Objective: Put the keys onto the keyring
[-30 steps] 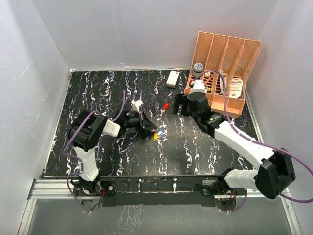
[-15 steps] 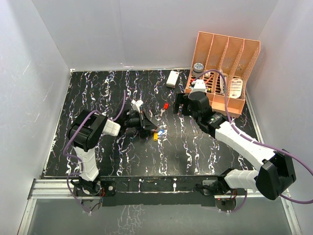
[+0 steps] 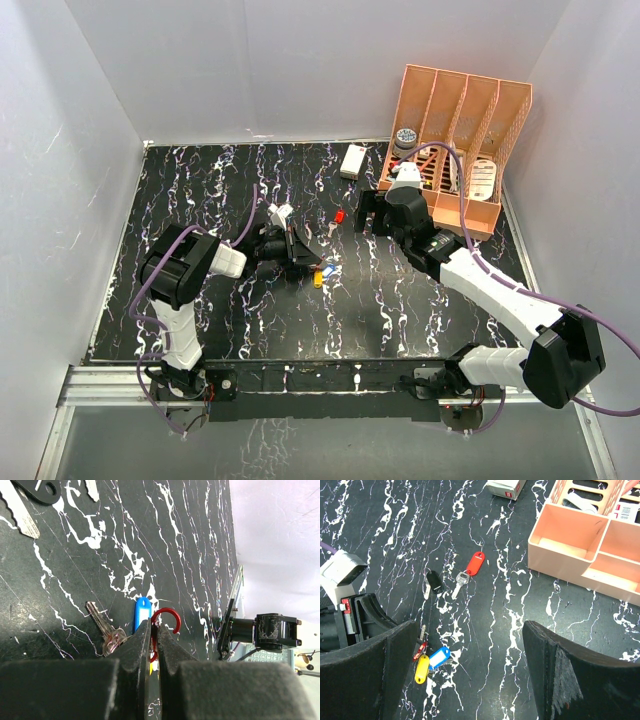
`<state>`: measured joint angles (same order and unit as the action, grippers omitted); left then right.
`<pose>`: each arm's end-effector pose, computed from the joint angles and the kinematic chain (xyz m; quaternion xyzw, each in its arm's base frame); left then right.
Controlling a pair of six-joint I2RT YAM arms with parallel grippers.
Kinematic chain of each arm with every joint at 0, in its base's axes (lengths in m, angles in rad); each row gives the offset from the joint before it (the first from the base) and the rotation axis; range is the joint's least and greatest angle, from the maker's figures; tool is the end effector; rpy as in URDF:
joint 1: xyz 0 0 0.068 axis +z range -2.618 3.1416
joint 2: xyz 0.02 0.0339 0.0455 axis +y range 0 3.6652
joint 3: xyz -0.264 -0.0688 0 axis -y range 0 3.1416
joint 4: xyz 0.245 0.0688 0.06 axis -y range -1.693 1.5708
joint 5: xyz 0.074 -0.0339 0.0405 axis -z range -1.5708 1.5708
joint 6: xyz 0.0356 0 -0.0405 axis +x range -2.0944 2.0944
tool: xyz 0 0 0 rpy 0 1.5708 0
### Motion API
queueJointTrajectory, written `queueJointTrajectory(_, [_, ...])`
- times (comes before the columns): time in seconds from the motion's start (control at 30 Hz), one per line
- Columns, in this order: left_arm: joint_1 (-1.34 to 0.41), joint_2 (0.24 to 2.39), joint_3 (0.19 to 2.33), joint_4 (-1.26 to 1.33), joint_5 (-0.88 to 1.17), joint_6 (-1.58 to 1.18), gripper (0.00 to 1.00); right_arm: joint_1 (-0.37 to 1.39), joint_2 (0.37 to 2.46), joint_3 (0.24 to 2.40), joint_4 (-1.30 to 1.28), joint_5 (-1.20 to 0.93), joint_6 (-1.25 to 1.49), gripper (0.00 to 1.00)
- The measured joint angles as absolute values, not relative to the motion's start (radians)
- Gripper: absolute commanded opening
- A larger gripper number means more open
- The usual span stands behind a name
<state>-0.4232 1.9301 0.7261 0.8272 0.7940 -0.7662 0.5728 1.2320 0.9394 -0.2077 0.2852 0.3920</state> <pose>0.3075 -0.1664 0.1170 0.0840 0.7886 -0.5553 0.2503 0.2399 0.1428 0.2974 -0.0047 0.8545 0.1259 0.5040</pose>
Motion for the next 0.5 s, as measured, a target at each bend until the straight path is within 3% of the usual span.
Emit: queueJointTrajectory(0.5, [-0.428, 1.943, 0.731, 0.804, 0.792, -0.759, 0.0, 0.569, 1.232, 0.939, -0.208, 0.284, 0.392, 0.85])
